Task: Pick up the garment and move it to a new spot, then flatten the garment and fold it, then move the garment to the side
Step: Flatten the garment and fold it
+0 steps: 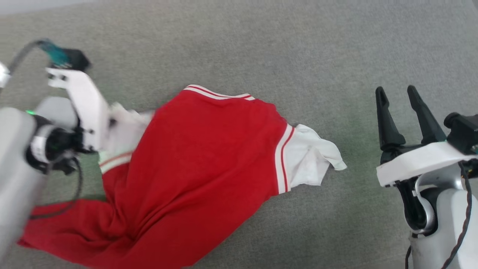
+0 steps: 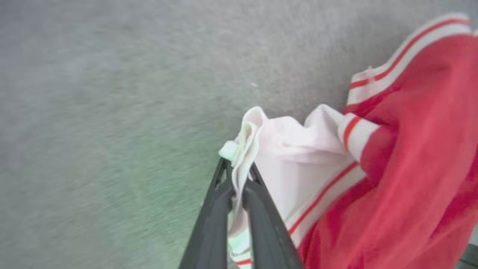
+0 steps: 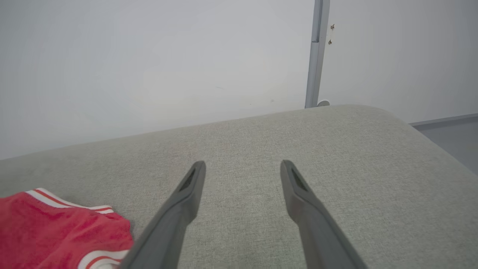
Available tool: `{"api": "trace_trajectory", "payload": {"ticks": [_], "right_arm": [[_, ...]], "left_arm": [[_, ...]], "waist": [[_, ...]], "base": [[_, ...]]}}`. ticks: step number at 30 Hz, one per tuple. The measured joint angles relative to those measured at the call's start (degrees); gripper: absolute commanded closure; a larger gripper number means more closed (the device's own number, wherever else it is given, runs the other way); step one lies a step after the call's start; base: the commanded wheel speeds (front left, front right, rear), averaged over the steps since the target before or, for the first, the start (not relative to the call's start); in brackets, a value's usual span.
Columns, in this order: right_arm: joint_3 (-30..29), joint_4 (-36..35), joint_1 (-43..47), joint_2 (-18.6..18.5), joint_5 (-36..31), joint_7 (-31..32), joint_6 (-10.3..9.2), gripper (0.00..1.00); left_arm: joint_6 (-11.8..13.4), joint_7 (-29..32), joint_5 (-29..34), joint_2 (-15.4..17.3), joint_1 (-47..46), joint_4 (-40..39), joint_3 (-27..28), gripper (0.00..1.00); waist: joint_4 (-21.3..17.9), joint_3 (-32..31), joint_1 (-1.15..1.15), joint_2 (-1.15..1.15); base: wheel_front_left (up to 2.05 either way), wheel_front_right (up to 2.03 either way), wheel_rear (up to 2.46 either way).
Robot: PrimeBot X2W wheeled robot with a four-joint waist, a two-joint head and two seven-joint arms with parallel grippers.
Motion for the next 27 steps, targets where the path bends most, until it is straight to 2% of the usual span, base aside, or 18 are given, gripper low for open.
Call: {"api": "trace_trajectory", "payload": {"ticks": [8,12,14,18,23,24,25,26,27], "right_arm": [[-1.04,-0.68,1.98,0.04,-0.97,1.75,0.00,0.00],[-1.74,-1.51,2.52,0.02,-1.40,2.70,0.01,0.00],[-1.96,-1.69,3.02,0.02,-1.42,2.92,0.00,0.00],[-1.85,-2.15,3.00,0.02,-1.45,3.72,0.01,0.00],[-1.85,-2.49,2.95,-0.21,-1.46,4.43,0.00,0.00],[-1.75,-2.60,2.91,-0.23,-1.45,4.59,0.00,0.00],[-1.48,-2.72,2.81,-0.25,-1.45,4.67,0.00,0.00],[-1.27,-2.81,2.68,-0.38,-1.44,4.88,0.01,0.00],[-1.13,-2.87,2.61,-0.60,-1.41,5.04,0.01,0.00]], "left_arm": [[1.90,-5.72,2.21,6.80,-0.64,1.44,4.61,1.00],[4.32,-6.91,3.18,11.50,2.84,3.68,5.97,1.00],[5.41,-7.28,2.93,12.55,4.90,5.02,6.54,1.00],[6.16,-7.83,-0.04,12.29,9.09,7.55,7.72,1.00],[6.34,-7.98,-2.54,9.98,12.29,9.96,8.08,1.00],[6.08,-7.99,-2.87,9.59,12.55,10.21,8.00,0.68],[5.99,-8.00,-3.16,9.24,12.56,10.43,8.02,0.24],[5.56,-8.11,-3.21,9.05,12.55,10.44,7.95,0.00],[5.11,-8.16,-3.19,9.03,12.45,10.39,7.87,0.00]], "waist": [[2.53,-3.34,0.00,0.00],[4.14,-4.86,0.00,0.00],[4.73,-5.21,0.00,0.00],[5.44,-5.27,0.00,0.00],[5.90,-4.89,0.00,0.00],[5.98,-4.84,0.00,0.00],[6.06,-4.80,0.00,0.00],[6.13,-4.78,0.00,0.00],[6.20,-4.78,0.00,0.00]], "base": [[0.00,0.00,0.00],[0.00,0.00,0.00],[0.00,0.00,0.00],[0.00,0.00,0.00],[0.00,0.00,0.00],[0.00,0.00,0.00],[0.00,0.00,0.00],[0.00,0.00,0.00],[0.00,0.00,0.00]]}}
